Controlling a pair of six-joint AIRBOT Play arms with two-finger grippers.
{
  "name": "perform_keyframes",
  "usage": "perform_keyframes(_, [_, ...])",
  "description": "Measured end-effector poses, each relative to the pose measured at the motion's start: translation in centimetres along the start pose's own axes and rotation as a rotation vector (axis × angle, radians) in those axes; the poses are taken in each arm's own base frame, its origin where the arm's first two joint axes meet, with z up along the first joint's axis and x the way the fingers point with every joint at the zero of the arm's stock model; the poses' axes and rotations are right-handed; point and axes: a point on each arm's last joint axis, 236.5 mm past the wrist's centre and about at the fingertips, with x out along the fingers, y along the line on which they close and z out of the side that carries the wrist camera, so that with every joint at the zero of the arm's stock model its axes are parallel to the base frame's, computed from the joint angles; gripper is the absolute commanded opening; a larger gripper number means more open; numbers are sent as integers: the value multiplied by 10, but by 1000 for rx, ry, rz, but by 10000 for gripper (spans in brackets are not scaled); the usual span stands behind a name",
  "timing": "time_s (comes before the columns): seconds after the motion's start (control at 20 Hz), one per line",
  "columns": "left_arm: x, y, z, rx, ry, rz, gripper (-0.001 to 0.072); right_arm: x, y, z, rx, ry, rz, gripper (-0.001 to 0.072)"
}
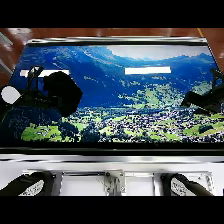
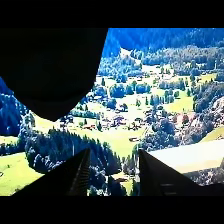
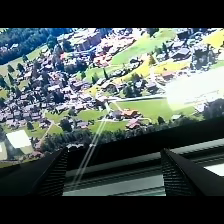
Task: Fold the shirts.
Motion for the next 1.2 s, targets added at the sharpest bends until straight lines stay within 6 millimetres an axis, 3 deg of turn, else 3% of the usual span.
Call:
perform_keyframes(0.8, [0,0,0,0,0,0,364,0,0,0,0,0,0,691])
perform_keyframes(1.2, [14,2,16,-13,-49,-4,365,-1,3,23,-2,-98,14,691])
